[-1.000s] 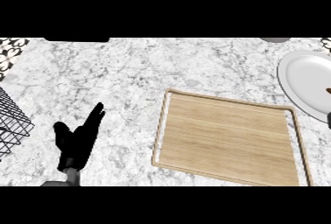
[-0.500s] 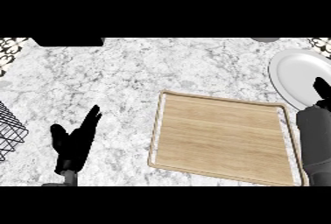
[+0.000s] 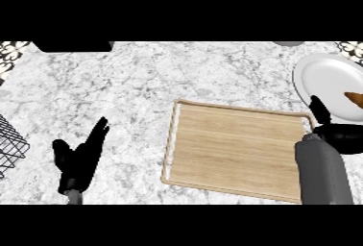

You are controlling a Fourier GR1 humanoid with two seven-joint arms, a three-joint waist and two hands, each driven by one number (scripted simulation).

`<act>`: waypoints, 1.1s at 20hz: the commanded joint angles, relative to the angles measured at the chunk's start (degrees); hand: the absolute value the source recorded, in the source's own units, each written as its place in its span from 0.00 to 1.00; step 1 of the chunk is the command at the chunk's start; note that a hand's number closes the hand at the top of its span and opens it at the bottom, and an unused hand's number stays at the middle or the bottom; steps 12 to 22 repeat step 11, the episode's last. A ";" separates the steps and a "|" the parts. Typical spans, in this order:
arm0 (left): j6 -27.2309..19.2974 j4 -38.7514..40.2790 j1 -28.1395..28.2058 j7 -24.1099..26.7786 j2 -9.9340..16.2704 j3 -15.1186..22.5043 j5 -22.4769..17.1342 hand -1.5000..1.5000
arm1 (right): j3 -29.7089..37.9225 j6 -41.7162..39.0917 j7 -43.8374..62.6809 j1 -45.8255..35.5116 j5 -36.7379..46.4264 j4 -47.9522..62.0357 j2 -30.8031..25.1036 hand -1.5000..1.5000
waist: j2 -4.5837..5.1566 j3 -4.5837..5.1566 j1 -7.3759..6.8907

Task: Pick the croissant from the tray and place it in the plate

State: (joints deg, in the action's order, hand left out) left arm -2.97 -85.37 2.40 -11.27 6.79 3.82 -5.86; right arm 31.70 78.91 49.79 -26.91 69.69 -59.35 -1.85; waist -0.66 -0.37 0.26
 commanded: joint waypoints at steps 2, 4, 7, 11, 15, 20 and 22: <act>0.91 1.76 2.06 -0.42 0.07 0.75 0.89 0.50 | -1.72 -2.23 5.71 1.73 4.90 -0.82 1.77 0.00 | 0.45 0.46 -0.31; -0.35 0.80 -1.40 -4.71 -1.42 1.17 0.32 0.50 | -5.20 -0.51 9.88 3.56 6.35 -0.68 1.80 0.00 | 0.44 0.45 -0.31; -0.03 1.64 -1.98 -4.55 -1.26 0.23 -0.09 0.50 | -7.58 2.79 15.27 3.49 11.09 2.64 1.82 0.00 | 0.53 0.44 -0.64; -0.18 0.90 0.00 -2.68 -1.79 1.16 1.10 0.50 | -11.03 3.72 24.35 4.42 15.89 2.61 1.84 0.00 | 0.53 0.44 -0.96; -0.18 0.90 0.00 -2.68 -1.79 1.16 1.10 0.50 | -11.03 3.72 24.35 4.42 15.89 2.61 1.84 0.00 | 0.53 0.44 -0.96; -0.18 0.90 0.00 -2.68 -1.79 1.16 1.10 0.50 | -11.03 3.72 24.35 4.42 15.89 2.61 1.84 0.00 | 0.53 0.44 -0.96; -0.18 0.90 0.00 -2.68 -1.79 1.16 1.10 0.50 | -11.03 3.72 24.35 4.42 15.89 2.61 1.84 0.00 | 0.53 0.44 -0.96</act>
